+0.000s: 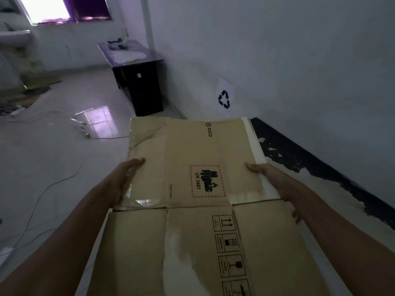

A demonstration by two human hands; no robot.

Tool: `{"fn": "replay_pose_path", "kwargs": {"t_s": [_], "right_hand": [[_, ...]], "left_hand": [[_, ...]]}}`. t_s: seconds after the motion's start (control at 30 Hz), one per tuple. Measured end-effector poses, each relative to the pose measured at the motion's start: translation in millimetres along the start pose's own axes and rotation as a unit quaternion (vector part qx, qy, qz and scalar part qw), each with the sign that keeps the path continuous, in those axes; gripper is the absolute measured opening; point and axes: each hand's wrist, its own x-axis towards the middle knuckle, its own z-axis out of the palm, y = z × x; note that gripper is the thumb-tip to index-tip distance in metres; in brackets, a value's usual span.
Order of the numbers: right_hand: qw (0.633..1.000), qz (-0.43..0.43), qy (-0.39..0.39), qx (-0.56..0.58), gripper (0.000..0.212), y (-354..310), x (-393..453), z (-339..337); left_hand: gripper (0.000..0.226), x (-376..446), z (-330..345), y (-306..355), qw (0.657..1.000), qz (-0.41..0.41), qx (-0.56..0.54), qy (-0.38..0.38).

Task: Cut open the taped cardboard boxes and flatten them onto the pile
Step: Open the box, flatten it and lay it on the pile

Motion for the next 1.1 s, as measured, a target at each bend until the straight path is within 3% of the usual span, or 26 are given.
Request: {"fn": "replay_pose_path", "kwargs": {"t_s": [0.3,0.53,0.63,1.1], "right_hand": [[0.998,0.024,-0.045,-0.037,0.077,-71,163,72],[0.997,0.030,-0.058,-0.038,0.050,-130,253,124],[0.997,0.024,-0.065,-0.044,0.046,-150,291,147],[0.998,0.057,0.012,0.021,0.049,-223,448,236]], "left_hand": [[0.028,99,-72,76,0.997,-0.010,-0.034,0.068],[0.017,170,-119,135,0.993,-0.027,-0.064,0.100],[0.023,204,-138,158,0.990,-0.046,-0.067,0.112],[0.018,411,-224,303,0.998,-0.045,0.007,0.046]]}}
